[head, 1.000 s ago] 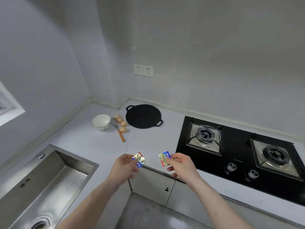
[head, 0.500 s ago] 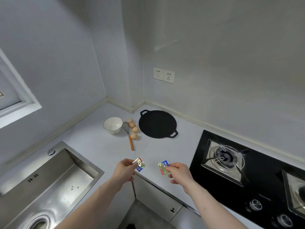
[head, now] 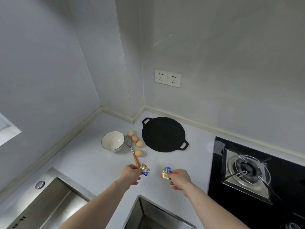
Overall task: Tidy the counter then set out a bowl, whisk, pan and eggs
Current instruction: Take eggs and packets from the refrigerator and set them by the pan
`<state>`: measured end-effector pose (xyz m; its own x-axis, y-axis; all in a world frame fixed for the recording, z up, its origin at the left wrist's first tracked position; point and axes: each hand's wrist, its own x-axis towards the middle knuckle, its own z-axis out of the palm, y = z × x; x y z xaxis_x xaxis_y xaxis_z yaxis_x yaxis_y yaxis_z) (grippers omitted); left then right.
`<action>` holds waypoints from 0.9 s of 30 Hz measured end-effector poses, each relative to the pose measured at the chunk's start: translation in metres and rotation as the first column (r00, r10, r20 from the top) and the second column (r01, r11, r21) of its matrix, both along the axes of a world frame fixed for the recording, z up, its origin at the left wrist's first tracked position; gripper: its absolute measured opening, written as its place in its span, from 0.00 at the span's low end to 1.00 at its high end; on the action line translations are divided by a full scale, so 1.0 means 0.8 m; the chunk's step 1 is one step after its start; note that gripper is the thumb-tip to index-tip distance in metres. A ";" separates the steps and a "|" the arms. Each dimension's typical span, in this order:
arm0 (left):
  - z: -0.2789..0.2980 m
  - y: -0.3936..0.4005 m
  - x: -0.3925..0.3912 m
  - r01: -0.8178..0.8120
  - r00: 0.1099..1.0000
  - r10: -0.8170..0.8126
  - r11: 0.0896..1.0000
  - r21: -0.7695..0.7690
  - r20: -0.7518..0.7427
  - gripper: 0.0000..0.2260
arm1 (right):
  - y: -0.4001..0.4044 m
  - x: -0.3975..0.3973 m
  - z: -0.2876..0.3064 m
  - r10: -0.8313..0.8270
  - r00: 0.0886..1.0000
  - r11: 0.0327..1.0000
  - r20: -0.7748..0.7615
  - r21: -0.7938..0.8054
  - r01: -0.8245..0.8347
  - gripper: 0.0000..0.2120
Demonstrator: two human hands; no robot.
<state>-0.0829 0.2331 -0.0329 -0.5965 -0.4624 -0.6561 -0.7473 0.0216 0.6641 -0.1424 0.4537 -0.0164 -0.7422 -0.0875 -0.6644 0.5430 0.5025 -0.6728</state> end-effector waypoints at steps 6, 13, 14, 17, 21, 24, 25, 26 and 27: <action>-0.034 -0.024 -0.047 0.099 0.993 -0.096 0.995 -0.031 0.075 0.06 | -0.036 -0.038 -0.025 -0.028 1.000 0.994 0.011 0.105 0.026 0.05; -0.064 -0.044 -0.084 0.211 0.974 -0.197 0.966 -0.146 0.108 0.07 | -0.065 -0.057 -0.045 0.020 0.999 0.979 0.048 0.204 -0.030 0.08; -0.069 -0.047 -0.088 0.212 0.975 -0.198 0.965 -0.151 0.105 0.07 | -0.069 -0.060 -0.047 0.034 0.998 0.975 0.053 0.216 -0.044 0.08; -0.090 -0.053 -0.088 0.175 0.982 -0.164 0.976 -0.132 0.089 0.04 | -0.084 -0.069 -0.056 0.091 0.994 0.960 0.060 0.260 -0.104 0.09; -0.126 -0.062 -0.082 0.110 0.993 -0.105 0.986 -0.127 0.046 0.12 | -0.105 -0.074 -0.069 0.143 0.989 0.954 0.050 0.260 -0.151 0.11; -0.144 -0.067 -0.081 0.102 0.995 -0.100 0.984 -0.143 0.026 0.11 | -0.118 -0.074 -0.077 0.173 0.984 0.948 0.050 0.262 -0.180 0.11; -0.140 -0.068 -0.081 0.110 0.994 -0.108 0.980 -0.168 0.024 0.08 | -0.123 -0.075 -0.081 0.181 0.982 0.946 0.048 0.264 -0.187 0.11; -0.130 -0.066 -0.080 0.118 0.993 -0.117 0.974 -0.194 0.016 0.06 | -0.125 -0.075 -0.084 0.188 0.981 0.943 0.041 0.270 -0.192 0.12; -0.122 -0.064 -0.080 0.120 0.993 -0.122 0.969 -0.217 0.006 0.05 | -0.127 -0.076 -0.087 0.199 0.979 0.938 0.034 0.281 -0.201 0.12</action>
<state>-0.1470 0.1821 -0.1301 -0.6610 -0.5171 -0.5437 -0.7255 0.2554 0.6391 -0.2031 0.3520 -0.0857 -0.7250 -0.0428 -0.6874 0.4149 0.7696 -0.4854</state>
